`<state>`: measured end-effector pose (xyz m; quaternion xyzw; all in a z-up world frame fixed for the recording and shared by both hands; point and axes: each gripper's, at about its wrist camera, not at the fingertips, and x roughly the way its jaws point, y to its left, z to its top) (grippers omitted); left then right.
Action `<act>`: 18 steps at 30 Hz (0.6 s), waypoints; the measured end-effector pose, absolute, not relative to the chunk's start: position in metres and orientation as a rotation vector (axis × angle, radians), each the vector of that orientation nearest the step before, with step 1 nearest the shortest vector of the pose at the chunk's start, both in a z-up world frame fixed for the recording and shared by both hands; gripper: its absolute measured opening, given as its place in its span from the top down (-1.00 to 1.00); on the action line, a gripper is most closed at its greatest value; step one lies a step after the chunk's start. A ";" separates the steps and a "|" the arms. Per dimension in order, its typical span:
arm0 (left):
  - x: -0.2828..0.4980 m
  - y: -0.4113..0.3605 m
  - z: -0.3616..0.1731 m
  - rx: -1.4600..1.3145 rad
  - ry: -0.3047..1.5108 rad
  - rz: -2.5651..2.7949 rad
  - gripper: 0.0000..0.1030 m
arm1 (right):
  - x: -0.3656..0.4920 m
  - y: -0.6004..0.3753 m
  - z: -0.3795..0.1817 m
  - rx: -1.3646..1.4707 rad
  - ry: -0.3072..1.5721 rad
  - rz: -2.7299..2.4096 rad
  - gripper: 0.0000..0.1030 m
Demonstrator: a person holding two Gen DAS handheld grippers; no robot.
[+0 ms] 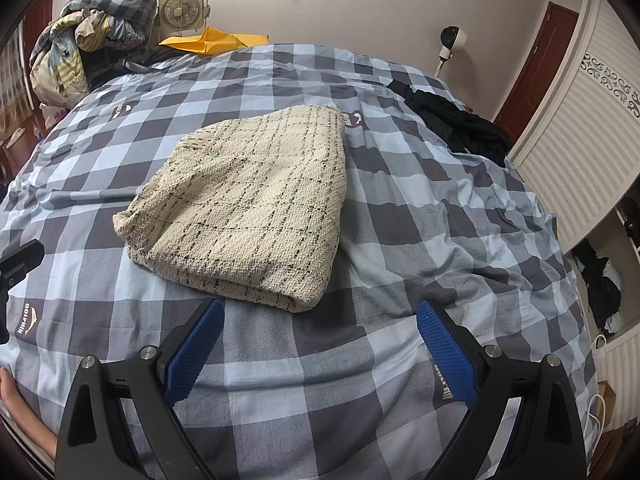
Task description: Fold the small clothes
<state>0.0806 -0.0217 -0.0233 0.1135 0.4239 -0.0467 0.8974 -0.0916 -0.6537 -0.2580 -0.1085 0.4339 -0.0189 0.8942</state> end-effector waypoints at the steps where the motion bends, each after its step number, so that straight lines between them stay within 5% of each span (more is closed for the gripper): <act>1: 0.081 -0.022 -0.023 0.237 0.879 -0.097 -1.00 | -0.092 -0.654 -0.258 -0.225 0.900 -0.039 -0.85; 18: 0.081 -0.023 -0.027 0.241 0.891 -0.111 -1.00 | -0.092 -0.653 -0.258 -0.227 0.902 -0.041 -0.85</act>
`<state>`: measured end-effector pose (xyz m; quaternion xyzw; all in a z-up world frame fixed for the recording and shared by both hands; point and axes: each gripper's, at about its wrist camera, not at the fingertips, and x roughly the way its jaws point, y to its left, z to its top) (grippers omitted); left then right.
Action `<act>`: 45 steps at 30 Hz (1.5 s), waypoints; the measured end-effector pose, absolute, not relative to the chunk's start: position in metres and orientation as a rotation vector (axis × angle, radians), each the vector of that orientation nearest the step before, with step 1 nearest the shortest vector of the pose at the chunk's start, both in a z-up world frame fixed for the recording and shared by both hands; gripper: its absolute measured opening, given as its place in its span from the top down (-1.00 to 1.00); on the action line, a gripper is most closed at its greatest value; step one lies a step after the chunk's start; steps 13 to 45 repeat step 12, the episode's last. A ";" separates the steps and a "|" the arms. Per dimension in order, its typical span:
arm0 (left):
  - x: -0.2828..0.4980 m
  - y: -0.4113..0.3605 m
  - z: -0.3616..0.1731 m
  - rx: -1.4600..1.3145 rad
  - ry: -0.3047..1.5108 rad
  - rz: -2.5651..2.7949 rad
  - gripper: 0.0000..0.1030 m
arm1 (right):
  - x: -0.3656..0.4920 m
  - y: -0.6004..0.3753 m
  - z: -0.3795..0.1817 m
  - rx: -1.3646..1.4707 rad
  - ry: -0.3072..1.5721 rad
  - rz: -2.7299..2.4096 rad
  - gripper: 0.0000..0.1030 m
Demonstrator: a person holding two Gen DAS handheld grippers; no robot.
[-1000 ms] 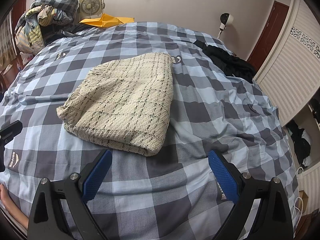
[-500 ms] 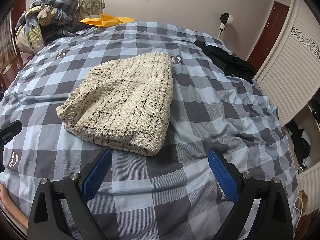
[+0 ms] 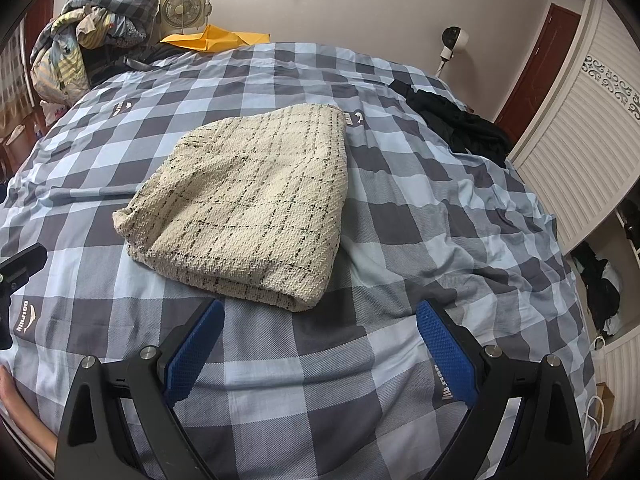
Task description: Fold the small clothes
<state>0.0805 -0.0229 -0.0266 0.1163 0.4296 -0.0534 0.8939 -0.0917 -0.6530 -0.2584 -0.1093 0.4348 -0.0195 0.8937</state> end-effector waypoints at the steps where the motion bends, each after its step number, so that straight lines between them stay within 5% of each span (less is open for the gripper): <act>1: 0.080 -0.023 -0.026 0.239 0.890 -0.113 -1.00 | -0.092 -0.653 -0.258 -0.226 0.902 -0.040 -0.85; 45: 0.081 -0.011 -0.027 0.161 0.905 -0.166 -1.00 | -0.091 -0.653 -0.258 -0.229 0.902 -0.040 -0.85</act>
